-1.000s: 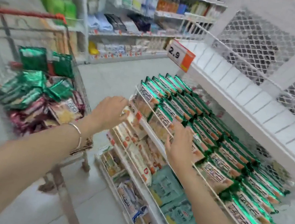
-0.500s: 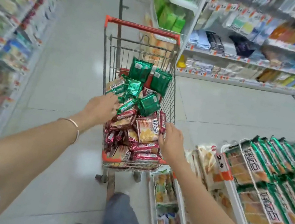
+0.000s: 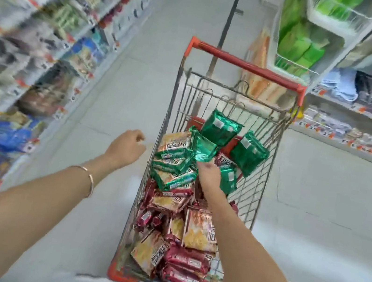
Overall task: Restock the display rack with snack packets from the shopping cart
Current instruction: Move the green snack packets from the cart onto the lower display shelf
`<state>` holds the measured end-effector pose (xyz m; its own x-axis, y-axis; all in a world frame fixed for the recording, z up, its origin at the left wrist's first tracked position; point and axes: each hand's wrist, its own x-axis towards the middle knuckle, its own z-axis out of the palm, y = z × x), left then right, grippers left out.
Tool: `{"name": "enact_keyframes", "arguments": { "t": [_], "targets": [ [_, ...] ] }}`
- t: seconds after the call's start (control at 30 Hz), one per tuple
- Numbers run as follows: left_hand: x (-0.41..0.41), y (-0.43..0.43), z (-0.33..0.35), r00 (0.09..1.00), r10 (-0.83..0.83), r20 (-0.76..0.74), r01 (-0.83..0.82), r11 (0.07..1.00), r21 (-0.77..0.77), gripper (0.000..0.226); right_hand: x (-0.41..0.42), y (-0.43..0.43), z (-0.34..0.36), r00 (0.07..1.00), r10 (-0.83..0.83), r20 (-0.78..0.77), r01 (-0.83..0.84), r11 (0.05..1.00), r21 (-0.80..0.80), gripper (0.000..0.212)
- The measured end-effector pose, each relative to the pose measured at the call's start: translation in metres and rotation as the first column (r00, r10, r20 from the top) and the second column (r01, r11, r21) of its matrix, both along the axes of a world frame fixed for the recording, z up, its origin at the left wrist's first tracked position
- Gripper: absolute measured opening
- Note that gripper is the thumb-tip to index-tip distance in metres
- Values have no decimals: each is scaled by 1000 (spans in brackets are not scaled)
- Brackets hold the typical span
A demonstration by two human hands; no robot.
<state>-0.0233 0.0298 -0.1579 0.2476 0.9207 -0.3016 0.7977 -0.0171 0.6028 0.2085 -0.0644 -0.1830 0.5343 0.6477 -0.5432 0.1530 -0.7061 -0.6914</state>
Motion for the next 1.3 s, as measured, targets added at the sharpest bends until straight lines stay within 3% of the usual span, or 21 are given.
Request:
{"name": "enact_keyframes", "arguments": {
  "t": [0.1,0.2,0.27,0.33,0.47,0.53,0.6,0.7,0.8,0.87,0.93,1.0,1.07,1.1,1.17,1.23,1.3],
  "targets": [
    [1,14,-9,984,158,79,-152,985,-78,24,-3,51,-10,971,-143,-191,137,990,-41,50],
    [-2,25,-15,962,240,128,-218,962,-162,14,-9,81,-23,1000,-17,-24,12,982,-187,73],
    [-1,30,-15,952,261,159,-226,952,-208,12,-7,88,-36,998,34,59,-20,973,-230,56],
    [2,37,-13,944,271,187,-219,941,-259,12,-4,87,-41,999,-1,46,11,979,-202,48],
    [12,57,-2,940,240,241,-178,952,-251,19,12,70,-16,988,45,148,-45,999,0,31],
    [25,66,15,956,152,253,-96,970,-222,29,30,63,16,987,64,145,-87,984,156,31],
    [44,69,40,963,-70,261,123,973,-194,55,53,59,51,961,217,171,-254,936,243,29],
    [73,65,69,902,-365,232,421,862,-283,93,68,61,93,866,481,135,-500,828,253,31],
    [87,57,68,864,-437,251,503,726,-468,73,54,67,109,812,574,105,-579,768,273,30],
    [81,55,56,880,-377,289,475,693,-542,39,46,71,101,854,518,-49,-469,807,360,28],
    [61,58,45,917,-220,333,382,724,-575,27,47,75,72,922,288,-258,-180,910,373,21],
    [32,67,38,932,35,362,207,768,-607,31,50,78,28,954,7,-299,50,982,183,7],
    [1,75,35,884,274,380,36,769,-638,29,42,75,-15,977,-60,-205,40,994,-99,13],
    [-12,79,35,850,352,392,-15,760,-650,28,31,72,-32,972,-54,-231,11,983,-183,15],
    [-30,81,35,797,443,411,-70,743,-665,26,2,66,-52,957,-41,-287,-40,961,-272,25],
    [-34,77,37,774,478,415,-103,741,-663,14,-22,64,-68,975,22,-219,-93,943,-319,34],
    [-33,72,36,765,509,394,-153,739,-656,8,-33,64,-82,991,-1,-130,-37,956,-291,34]
  ]
}}
